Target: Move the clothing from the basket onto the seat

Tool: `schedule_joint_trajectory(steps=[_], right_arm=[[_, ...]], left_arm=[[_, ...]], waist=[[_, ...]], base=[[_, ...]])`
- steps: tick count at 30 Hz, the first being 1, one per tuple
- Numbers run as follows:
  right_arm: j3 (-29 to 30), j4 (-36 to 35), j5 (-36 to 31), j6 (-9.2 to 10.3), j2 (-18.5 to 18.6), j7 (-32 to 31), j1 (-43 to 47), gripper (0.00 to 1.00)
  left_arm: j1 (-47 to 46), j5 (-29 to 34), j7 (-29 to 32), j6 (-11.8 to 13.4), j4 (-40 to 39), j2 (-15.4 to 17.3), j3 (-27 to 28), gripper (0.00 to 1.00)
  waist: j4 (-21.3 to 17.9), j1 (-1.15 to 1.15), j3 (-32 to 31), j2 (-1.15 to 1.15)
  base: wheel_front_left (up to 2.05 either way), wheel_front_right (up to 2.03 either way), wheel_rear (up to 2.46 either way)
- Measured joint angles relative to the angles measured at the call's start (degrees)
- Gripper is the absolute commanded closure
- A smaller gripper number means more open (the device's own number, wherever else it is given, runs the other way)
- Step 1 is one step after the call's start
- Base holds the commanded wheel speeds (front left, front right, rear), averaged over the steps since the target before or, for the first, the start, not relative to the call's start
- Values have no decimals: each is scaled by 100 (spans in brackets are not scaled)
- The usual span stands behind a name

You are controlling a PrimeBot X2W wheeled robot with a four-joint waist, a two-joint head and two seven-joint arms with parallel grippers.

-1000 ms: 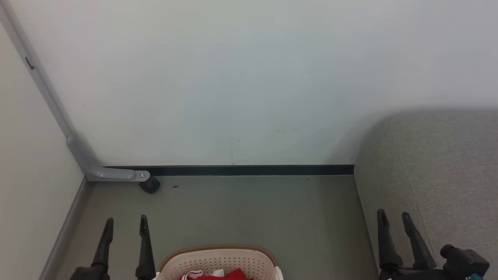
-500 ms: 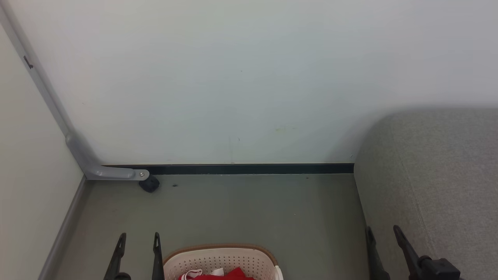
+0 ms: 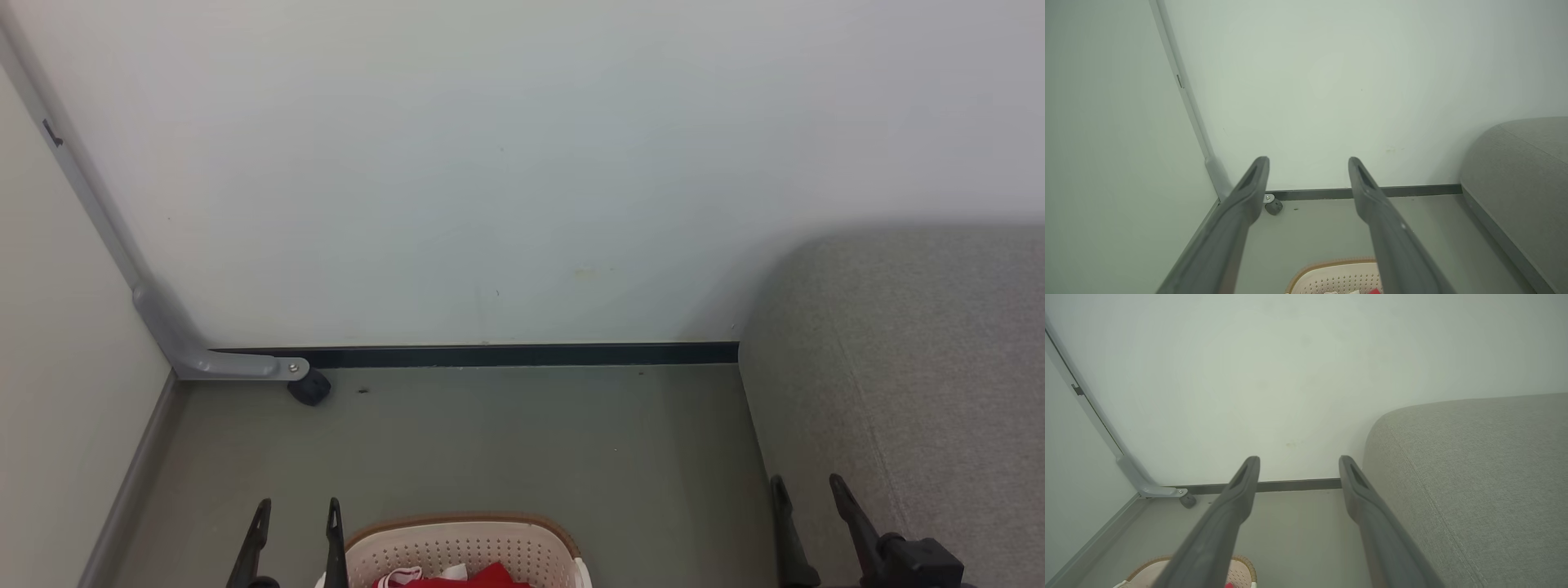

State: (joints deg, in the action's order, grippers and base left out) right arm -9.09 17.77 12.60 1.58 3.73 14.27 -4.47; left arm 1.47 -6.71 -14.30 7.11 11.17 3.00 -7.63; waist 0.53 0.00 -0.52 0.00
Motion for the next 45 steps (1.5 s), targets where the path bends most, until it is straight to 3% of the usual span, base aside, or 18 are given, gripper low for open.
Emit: schedule_joint_trajectory(steps=[32, 45], right_arm=[[241, 121, 187, -58, -58, 0, -79, 0], [461, -213, 275, -25, -75, 1, -59, 0]], left_arm=[[-15, -432, 0, 0, 214, -14, -204, 0], [-24, -439, 0, 0, 203, -14, -268, 0]], waist=[[-2, 0, 9, 0], [-101, 0, 470, 0]], base=[[0, 0, 0], [0, 0, 0]])
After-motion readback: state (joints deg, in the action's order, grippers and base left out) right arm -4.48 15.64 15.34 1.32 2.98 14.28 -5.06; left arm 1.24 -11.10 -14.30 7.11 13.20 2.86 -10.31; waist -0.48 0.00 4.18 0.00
